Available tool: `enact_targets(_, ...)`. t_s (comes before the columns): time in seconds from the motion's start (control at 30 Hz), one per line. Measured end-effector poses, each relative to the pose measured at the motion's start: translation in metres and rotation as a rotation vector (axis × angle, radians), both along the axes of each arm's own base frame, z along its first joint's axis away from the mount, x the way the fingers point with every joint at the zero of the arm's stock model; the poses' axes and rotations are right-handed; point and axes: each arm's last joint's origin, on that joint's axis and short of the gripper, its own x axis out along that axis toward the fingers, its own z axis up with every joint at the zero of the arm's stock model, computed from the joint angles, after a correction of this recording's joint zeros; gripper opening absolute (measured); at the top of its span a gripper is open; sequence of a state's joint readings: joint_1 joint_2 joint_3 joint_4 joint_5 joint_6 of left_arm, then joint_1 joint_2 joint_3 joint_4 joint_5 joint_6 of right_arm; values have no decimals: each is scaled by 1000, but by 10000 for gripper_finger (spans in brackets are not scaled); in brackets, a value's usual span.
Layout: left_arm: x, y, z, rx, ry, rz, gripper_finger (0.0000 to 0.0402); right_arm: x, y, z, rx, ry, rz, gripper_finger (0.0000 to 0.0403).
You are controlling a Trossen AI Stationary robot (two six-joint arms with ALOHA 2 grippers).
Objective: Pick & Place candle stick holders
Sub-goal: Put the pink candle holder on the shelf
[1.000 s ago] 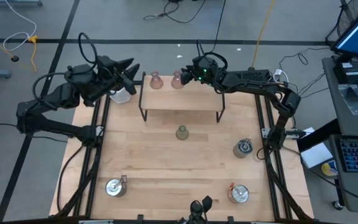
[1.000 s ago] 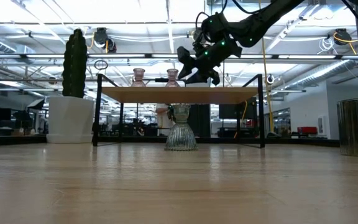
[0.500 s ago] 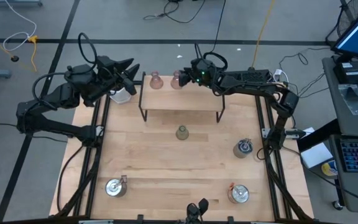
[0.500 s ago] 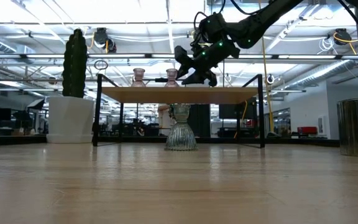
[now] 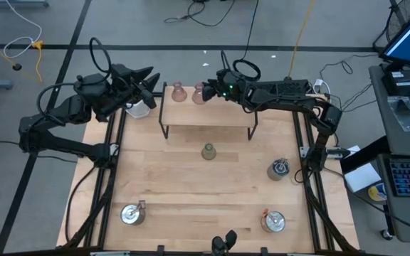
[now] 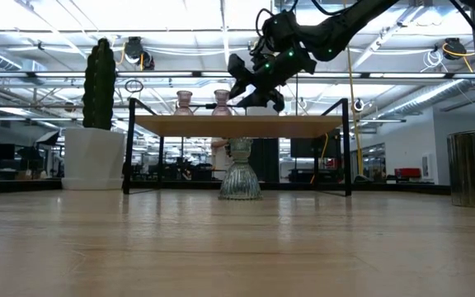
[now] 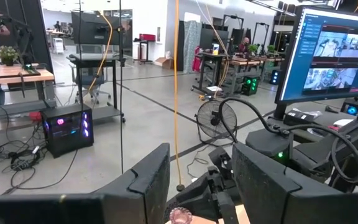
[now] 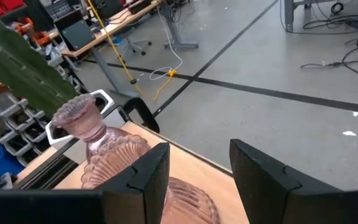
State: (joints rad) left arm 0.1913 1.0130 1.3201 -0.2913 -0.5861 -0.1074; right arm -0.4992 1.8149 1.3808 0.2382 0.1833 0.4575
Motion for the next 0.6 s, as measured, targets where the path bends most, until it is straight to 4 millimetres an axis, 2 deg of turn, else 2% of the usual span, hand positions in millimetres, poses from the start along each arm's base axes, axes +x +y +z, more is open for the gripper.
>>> enact_targets(0.37, 0, 0, 0, -1, 0, 0, 170, -1, -2, 2, -20, -7, -30, 160)
enact_targets(0.6, -2, 0, 0, 2, 4, -1, 170, -7, 3, 3, -15, 91, -9, 160)
